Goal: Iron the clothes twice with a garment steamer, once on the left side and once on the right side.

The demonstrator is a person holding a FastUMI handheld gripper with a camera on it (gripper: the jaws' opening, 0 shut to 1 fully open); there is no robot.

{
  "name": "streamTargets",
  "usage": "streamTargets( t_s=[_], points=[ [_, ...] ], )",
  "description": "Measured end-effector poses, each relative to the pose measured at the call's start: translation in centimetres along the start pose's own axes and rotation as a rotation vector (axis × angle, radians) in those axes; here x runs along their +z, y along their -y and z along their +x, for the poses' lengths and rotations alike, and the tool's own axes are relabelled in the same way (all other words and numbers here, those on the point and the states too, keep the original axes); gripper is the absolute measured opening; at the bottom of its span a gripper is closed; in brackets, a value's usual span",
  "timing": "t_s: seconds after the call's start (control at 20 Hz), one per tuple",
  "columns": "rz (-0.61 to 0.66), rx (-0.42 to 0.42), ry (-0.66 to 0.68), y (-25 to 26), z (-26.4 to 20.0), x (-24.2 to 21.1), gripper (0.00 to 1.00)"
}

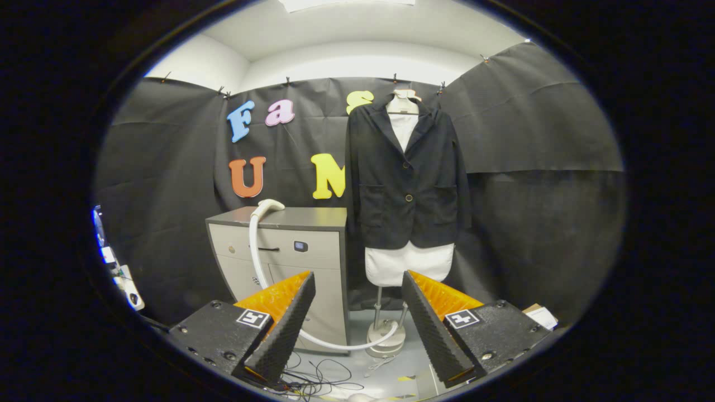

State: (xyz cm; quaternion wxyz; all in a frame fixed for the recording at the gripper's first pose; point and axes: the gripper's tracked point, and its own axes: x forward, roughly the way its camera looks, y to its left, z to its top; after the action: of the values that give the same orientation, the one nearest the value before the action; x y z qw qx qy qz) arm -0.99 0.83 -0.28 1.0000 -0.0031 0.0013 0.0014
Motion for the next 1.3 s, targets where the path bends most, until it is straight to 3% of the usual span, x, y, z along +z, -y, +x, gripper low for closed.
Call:
streamTargets(
  t_s=[0.35,0.65,1.0,1.3],
  points=[
    [-0.004,0.003,-0.016,-0.8,1.7,1.5,0.99],
    [-0.022,0.042,0.029,-4.4,7.8,9.5,0.99],
    [-0.031,0.176,0.032,-13.8,18.7,17.2,0.99],
    [-0.070,0.290,-0.085,-24.5,28.8,18.0,0.99]
  ],
)
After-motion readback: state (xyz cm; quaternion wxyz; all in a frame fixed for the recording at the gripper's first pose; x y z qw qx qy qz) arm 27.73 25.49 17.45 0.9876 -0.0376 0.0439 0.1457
